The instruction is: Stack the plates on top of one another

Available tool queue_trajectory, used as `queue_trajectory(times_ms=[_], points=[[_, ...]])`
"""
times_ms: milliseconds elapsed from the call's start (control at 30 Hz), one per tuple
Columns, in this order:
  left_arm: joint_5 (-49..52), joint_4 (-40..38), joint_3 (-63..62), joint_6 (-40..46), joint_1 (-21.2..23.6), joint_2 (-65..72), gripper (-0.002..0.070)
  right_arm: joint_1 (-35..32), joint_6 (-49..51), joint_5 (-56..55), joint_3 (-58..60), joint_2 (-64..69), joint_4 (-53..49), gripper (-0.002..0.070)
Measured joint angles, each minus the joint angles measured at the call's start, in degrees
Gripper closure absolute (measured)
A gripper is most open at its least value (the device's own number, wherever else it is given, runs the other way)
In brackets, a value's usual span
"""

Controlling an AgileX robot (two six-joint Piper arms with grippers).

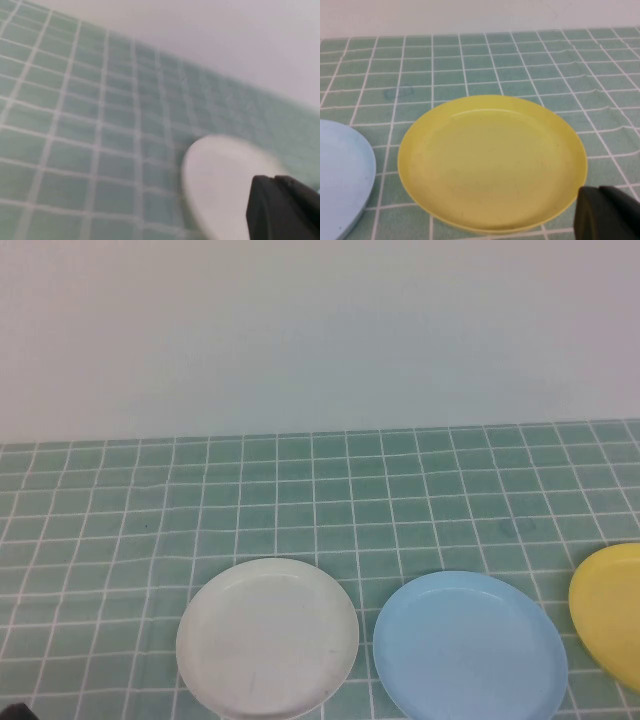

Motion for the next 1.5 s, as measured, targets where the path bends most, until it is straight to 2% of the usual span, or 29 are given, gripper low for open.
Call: queue_trajectory(times_ms=[67,167,267,533,933,1033,1200,1333,1400,1500], points=[[-0.9,-2.6,0.0,0.0,0.0,0.0,0.0676,0.0,0.0,0.0,0.0,0.0,0.0,0.0678],[-5.2,-16.4,0.0,0.0,0.0,0.0,0.0676,0.0,0.0,0.0,0.0,0.0,0.0,0.0678],[-6.9,-24.6,0.0,0.0,0.0,0.0,0.0676,0.0,0.0,0.0,0.0,0.0,0.0,0.0678],[-7.2,-28.6,0.0,0.0,0.0,0.0,0.0676,0.0,0.0,0.0,0.0,0.0,0.0,0.0678],[-8.1,-42.0,0.0,0.7,0.0,0.0,0.0676,0.0,0.0,0.0,0.0,0.0,0.0,0.0678],[-5.8,-42.2,-1.4,4.4,0.0,0.0,0.0676,0.0,0.0,0.0,0.0,0.0,0.0,0.0678],[-2.4,-42.2,-10.0,20.8,0.0,0.0,0.0676,0.0,0.0,0.0,0.0,0.0,0.0,0.0678],[-0.6,-40.6,-15.2,25.2,0.0,0.1,0.0676,0.0,0.0,0.0,0.0,0.0,0.0,0.0678],[2.4,-36.2,-18.3,25.0,0.0,2.5,0.0676,0.0,0.0,0.0,0.0,0.0,0.0,0.0678],[8.0,-23.8,-23.5,19.6,0.0,9.4,0.0676,0.0,0.0,0.0,0.0,0.0,0.0,0.0678]])
